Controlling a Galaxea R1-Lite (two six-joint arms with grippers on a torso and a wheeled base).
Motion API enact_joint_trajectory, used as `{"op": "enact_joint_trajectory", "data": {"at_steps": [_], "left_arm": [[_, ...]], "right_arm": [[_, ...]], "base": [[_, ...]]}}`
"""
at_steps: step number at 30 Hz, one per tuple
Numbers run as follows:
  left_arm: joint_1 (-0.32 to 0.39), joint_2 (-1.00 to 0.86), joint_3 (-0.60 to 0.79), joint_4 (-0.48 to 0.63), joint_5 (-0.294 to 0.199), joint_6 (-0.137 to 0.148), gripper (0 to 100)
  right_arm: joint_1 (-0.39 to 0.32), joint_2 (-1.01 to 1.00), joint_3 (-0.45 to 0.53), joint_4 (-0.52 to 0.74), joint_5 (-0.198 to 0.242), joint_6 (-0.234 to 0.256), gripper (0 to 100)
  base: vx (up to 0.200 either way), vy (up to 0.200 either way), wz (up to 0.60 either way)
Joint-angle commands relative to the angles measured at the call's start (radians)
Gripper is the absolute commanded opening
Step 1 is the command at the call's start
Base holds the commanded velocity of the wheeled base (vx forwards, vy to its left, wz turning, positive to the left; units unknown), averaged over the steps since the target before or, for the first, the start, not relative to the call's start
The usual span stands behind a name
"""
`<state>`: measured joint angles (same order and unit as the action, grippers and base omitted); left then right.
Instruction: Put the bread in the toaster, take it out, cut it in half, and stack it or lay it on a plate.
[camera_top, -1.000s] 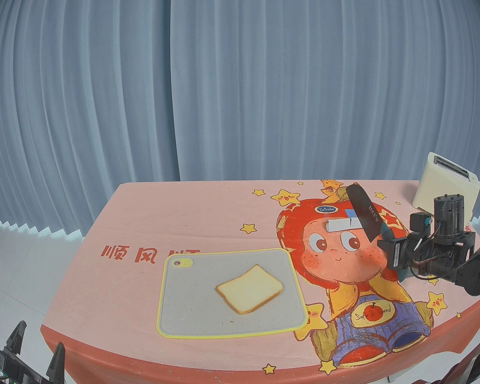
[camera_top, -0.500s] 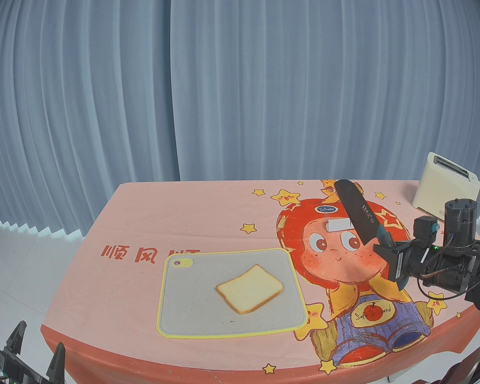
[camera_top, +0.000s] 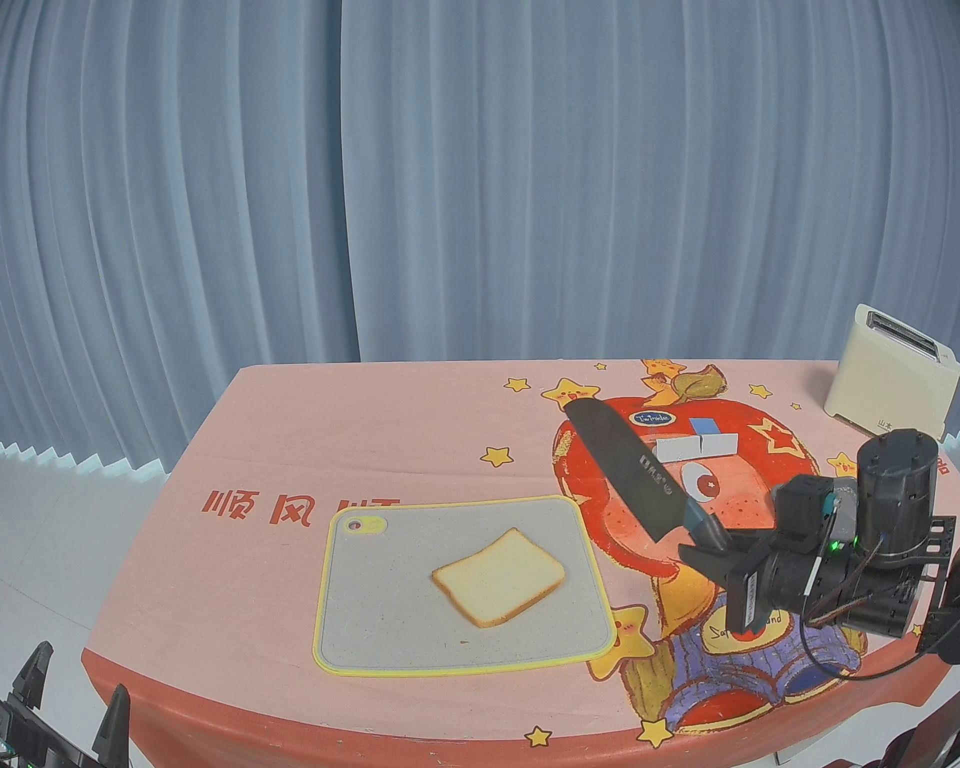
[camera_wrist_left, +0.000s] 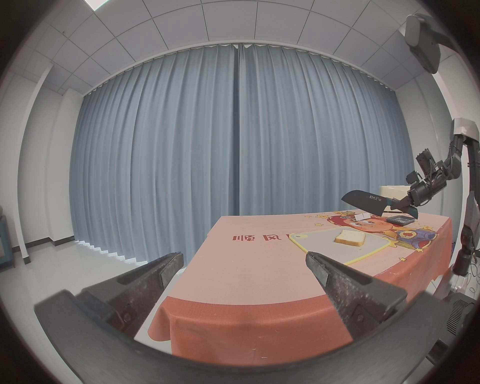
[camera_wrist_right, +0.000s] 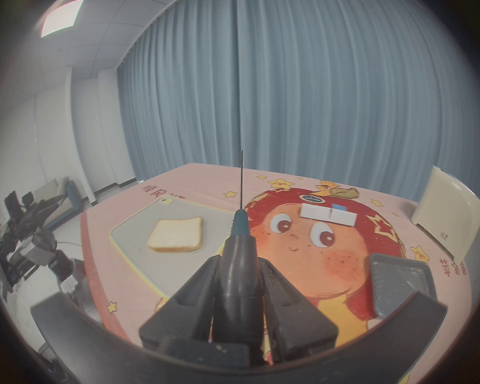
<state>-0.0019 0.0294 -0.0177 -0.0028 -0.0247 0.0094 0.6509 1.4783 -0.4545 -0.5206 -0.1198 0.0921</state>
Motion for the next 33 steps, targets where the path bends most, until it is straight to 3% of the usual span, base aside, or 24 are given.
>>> {"op": "enact_joint_trajectory", "data": {"at_steps": [1,4,11,16,20,26,33], "left_arm": [[0.0,0.0,0.018,0.0,0.0,0.0,100],[0.0,0.0,0.018,0.0,0.0,0.0,100],[0.0,0.0,0.018,0.0,0.0,0.0,100],[0.0,0.001,0.018,0.0,0.0,0.0,100],[0.0,0.0,0.018,0.0,0.0,0.0,100],[0.0,0.001,0.018,0.0,0.0,0.0,100],[0.0,-0.002,0.018,-0.003,0.002,0.0,100]], "right_arm": [[0.107,0.056,-0.003,-0.002,-0.026,0.0,0],[0.167,0.083,-0.004,-0.012,-0.067,0.0,0],[0.227,0.128,0.054,-0.182,-0.077,-0.005,0],[0.273,0.171,0.025,-0.191,-0.093,-0.011,0],[0.277,0.168,-0.053,-0.148,-0.103,-0.015,0],[0.271,0.139,-0.168,0.064,-0.101,-0.017,0],[0.286,0.103,-0.201,0.183,-0.101,-0.02,0]], "base": [[0.0,0.0,0.0],[0.0,0.0,0.0],[0.0,0.0,0.0],[0.0,0.0,0.0],[0.0,0.0,0.0],[0.0,0.0,0.0],[0.0,0.0,0.0]]}}
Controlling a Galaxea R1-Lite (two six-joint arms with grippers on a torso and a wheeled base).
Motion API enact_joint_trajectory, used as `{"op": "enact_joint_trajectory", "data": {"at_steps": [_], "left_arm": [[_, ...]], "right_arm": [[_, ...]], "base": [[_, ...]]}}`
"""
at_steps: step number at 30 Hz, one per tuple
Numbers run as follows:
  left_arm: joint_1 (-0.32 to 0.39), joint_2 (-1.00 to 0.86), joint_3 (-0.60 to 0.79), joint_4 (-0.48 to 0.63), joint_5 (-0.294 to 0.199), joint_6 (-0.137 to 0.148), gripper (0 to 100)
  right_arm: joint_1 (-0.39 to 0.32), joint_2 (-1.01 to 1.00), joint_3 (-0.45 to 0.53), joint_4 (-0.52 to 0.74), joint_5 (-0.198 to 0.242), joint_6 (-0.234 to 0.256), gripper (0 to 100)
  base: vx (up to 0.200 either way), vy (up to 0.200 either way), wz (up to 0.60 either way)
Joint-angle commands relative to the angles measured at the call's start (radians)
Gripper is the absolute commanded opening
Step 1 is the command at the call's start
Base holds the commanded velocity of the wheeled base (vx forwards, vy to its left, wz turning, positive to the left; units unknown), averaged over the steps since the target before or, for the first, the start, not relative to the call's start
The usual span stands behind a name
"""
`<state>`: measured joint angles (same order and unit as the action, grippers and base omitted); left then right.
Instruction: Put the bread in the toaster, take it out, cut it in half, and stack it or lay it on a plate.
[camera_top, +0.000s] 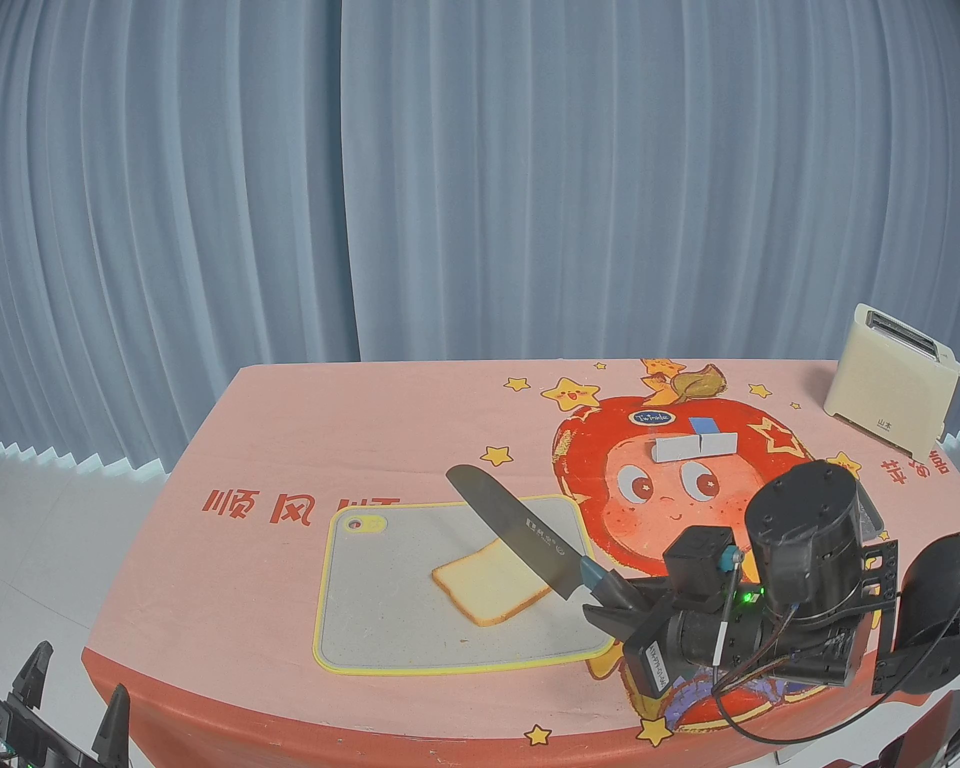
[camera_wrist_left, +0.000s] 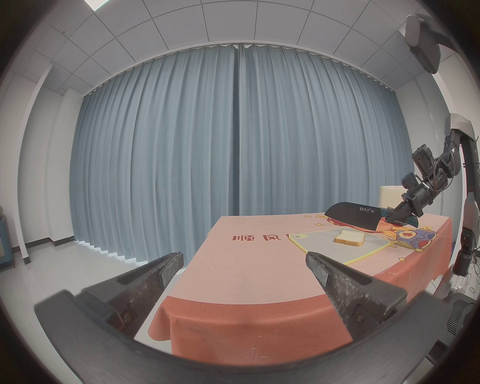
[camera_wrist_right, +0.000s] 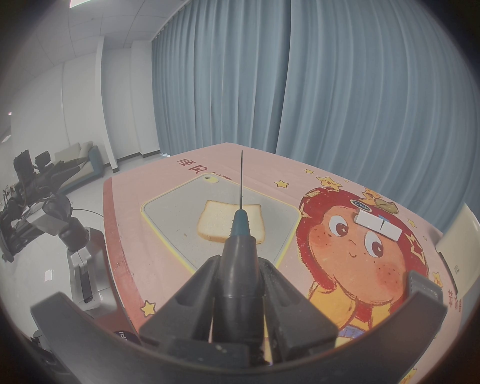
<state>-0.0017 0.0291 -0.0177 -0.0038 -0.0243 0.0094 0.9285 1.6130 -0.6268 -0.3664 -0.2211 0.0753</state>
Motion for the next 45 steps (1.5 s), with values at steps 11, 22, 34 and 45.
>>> {"op": "enact_joint_trajectory", "data": {"at_steps": [11,22,34,45], "left_arm": [[0.0,-0.002,0.018,-0.005,0.012,-0.009,0],[0.0,-0.002,0.018,-0.005,0.001,0.021,0],[-0.001,0.337,-0.242,-0.36,-0.117,-0.011,0],[-0.032,0.879,-0.542,-0.393,-0.281,0.081,0]], "right_arm": [[0.062,-0.027,-0.063,0.106,-0.015,-0.005,0],[0.062,-0.035,-0.039,0.106,-0.024,0.0,0],[0.055,-0.036,-0.022,0.106,-0.04,0.001,0],[0.052,-0.038,-0.01,0.107,-0.04,0.001,0]], "base": [[0.0,0.0,0.0],[0.0,0.0,0.0],[0.0,0.0,0.0],[0.0,0.0,0.0]]}}
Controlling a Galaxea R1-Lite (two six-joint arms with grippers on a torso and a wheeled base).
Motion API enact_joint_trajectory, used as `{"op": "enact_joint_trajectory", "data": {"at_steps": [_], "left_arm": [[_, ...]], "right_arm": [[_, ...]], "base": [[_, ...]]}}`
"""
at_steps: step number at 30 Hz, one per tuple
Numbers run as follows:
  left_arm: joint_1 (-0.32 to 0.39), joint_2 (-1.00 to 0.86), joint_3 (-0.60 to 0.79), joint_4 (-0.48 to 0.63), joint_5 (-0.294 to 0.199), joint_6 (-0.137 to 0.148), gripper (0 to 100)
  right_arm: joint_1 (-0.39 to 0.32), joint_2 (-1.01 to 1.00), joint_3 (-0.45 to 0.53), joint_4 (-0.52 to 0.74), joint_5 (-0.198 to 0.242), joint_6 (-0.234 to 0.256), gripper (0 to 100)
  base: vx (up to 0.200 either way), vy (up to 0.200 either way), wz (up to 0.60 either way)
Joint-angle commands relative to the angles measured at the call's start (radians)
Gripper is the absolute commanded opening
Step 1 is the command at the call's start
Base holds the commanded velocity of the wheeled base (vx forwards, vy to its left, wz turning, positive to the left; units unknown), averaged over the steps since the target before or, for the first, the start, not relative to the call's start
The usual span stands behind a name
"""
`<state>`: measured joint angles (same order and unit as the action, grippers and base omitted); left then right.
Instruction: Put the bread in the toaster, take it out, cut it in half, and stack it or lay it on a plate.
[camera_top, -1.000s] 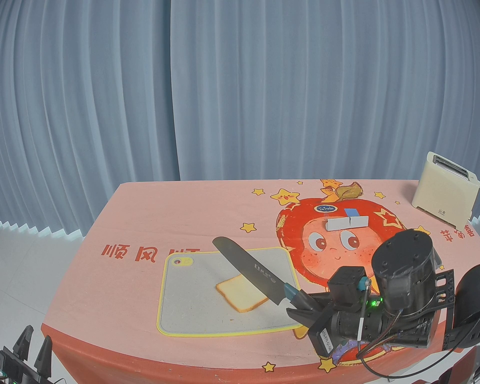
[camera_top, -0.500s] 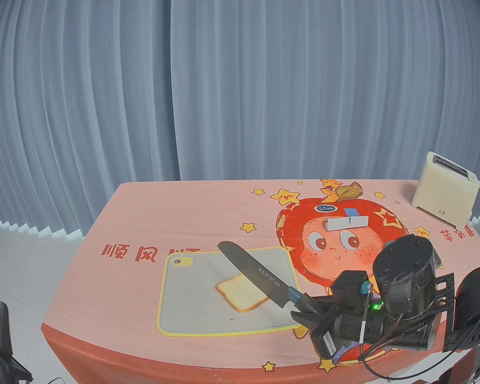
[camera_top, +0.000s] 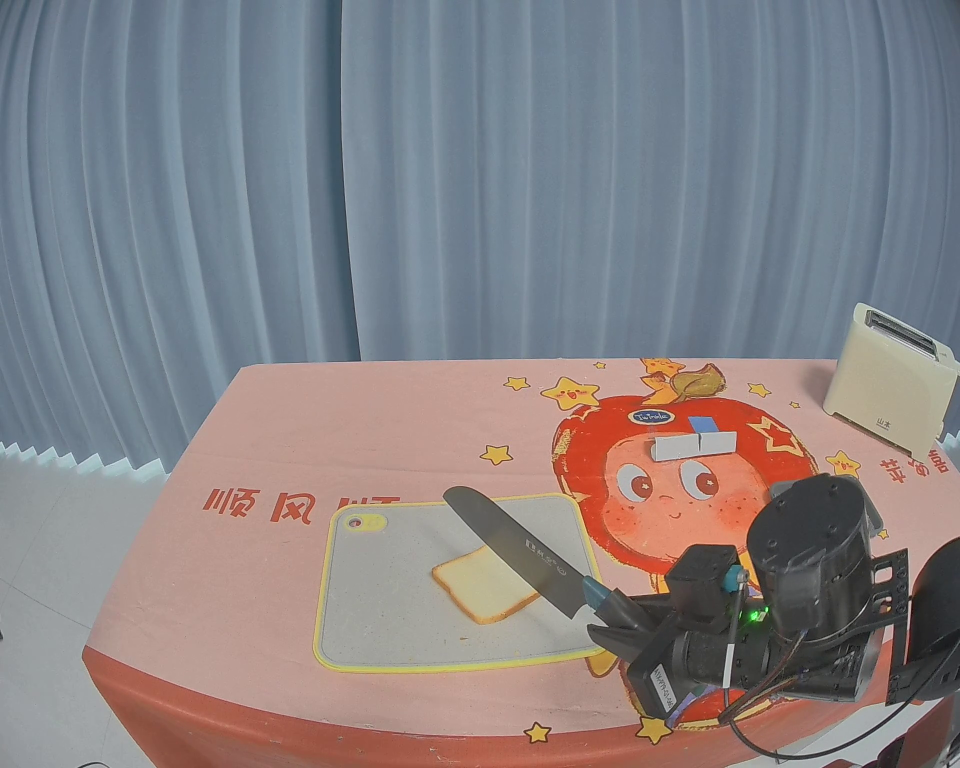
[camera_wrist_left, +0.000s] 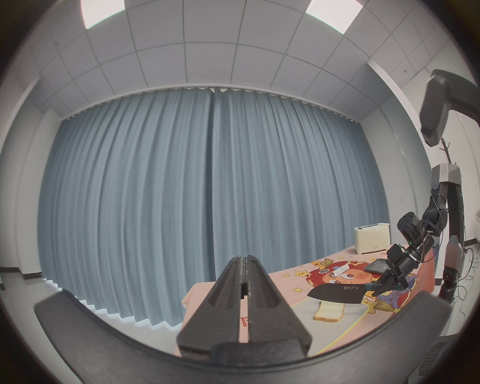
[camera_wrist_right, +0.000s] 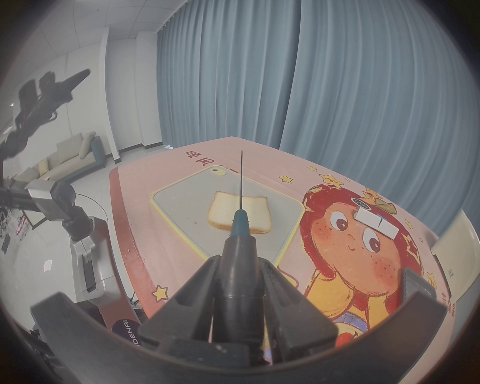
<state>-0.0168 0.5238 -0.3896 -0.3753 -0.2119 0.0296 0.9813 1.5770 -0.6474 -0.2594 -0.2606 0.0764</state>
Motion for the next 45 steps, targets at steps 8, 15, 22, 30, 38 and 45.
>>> {"op": "enact_joint_trajectory", "data": {"at_steps": [8,15,22,30,38,45], "left_arm": [[-0.112,0.547,-0.187,-0.083,-0.122,0.11,0],[-0.203,0.631,-0.287,-0.083,-0.119,0.11,0],[-0.239,0.765,-0.393,-0.122,-0.118,0.102,0],[-0.262,0.883,-0.408,-0.249,-0.003,0.11,0],[-0.298,0.918,-0.411,-0.289,0.003,0.107,0],[-0.371,0.92,-0.333,-0.298,0.002,0.098,0]], "right_arm": [[-0.007,-0.023,0.0,0.0,0.0,0.0,0],[-0.007,-0.048,0.002,0.002,0.0,-0.001,0],[-0.004,-0.048,0.011,0.0,0.0,-0.001,0],[0.004,-0.069,0.011,0.002,0.0,-0.001,0],[0.008,-0.068,0.015,0.0,0.0,-0.001,0],[0.028,-0.063,0.014,0.0,0.0,-0.006,0]], "base": [[0.0,0.0,0.0],[0.0,0.0,0.0],[0.0,0.0,0.0],[0.0,0.0,0.0],[0.0,0.0,0.0],[0.0,0.0,0.0]]}}
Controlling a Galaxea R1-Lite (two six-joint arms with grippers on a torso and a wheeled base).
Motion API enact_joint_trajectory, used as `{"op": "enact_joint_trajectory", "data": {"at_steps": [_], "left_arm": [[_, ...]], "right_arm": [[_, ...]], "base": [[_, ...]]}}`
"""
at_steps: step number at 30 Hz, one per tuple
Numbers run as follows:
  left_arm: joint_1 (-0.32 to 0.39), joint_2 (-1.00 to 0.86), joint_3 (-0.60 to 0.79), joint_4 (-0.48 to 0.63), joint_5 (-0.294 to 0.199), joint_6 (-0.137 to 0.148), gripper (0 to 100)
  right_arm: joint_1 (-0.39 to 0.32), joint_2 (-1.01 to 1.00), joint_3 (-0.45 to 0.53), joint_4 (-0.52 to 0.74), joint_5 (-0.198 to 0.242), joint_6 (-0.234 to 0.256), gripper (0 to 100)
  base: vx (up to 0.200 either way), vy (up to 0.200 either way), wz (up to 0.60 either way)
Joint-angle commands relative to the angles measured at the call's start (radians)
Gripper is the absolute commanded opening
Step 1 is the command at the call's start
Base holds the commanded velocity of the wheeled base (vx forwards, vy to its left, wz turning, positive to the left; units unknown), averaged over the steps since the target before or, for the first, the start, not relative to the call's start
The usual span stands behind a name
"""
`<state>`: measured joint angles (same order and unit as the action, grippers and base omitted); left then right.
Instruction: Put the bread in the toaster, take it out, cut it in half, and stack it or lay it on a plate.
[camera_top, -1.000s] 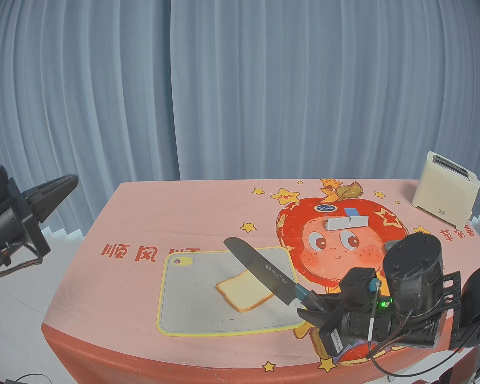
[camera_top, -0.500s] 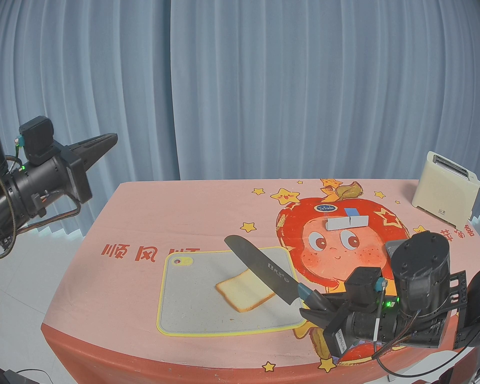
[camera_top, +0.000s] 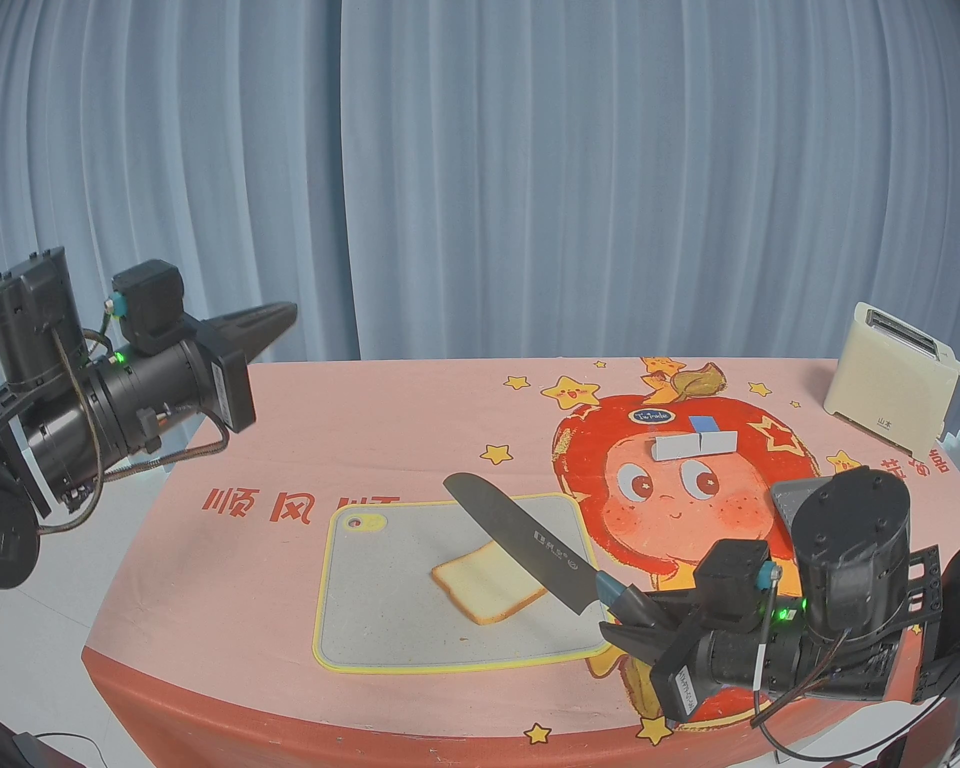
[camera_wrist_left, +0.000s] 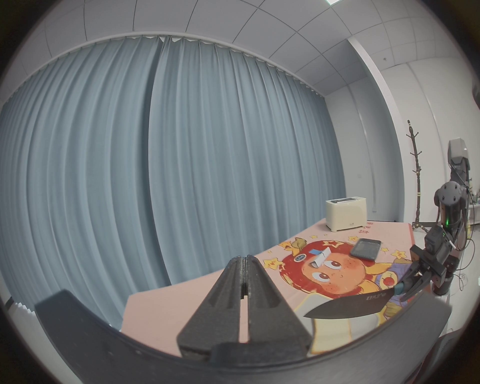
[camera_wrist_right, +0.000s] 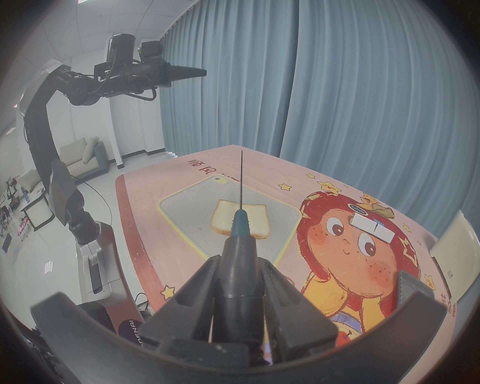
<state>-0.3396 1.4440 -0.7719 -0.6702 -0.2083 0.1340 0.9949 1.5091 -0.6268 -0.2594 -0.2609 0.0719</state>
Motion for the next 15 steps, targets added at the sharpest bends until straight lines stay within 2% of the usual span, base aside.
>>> {"op": "enact_joint_trajectory", "data": {"at_steps": [1,6,12,13,15], "left_arm": [[-0.067,-0.007,0.088,-0.019,-0.003,-0.013,0],[-0.118,-0.007,0.163,-0.161,0.0,-0.045,0],[-0.119,0.095,0.16,-0.287,-0.002,-0.051,0],[-0.119,0.099,0.16,-0.292,-0.002,-0.051,0],[-0.145,0.157,0.163,-0.321,-0.003,-0.054,0]], "right_arm": [[0.016,0.008,-0.011,0.0,0.0,-0.001,0],[0.028,0.048,-0.053,0.0,-0.001,0.003,0],[0.053,0.12,-0.102,0.003,-0.005,0.005,0],[0.053,0.125,-0.105,0.005,-0.009,0.005,0],[0.054,0.143,-0.129,0.035,-0.051,0.006,0]], "base": [[0.0,0.0,0.0],[0.0,0.0,0.0],[0.0,0.0,0.0],[0.0,0.0,0.0],[0.0,0.0,0.0]]}}
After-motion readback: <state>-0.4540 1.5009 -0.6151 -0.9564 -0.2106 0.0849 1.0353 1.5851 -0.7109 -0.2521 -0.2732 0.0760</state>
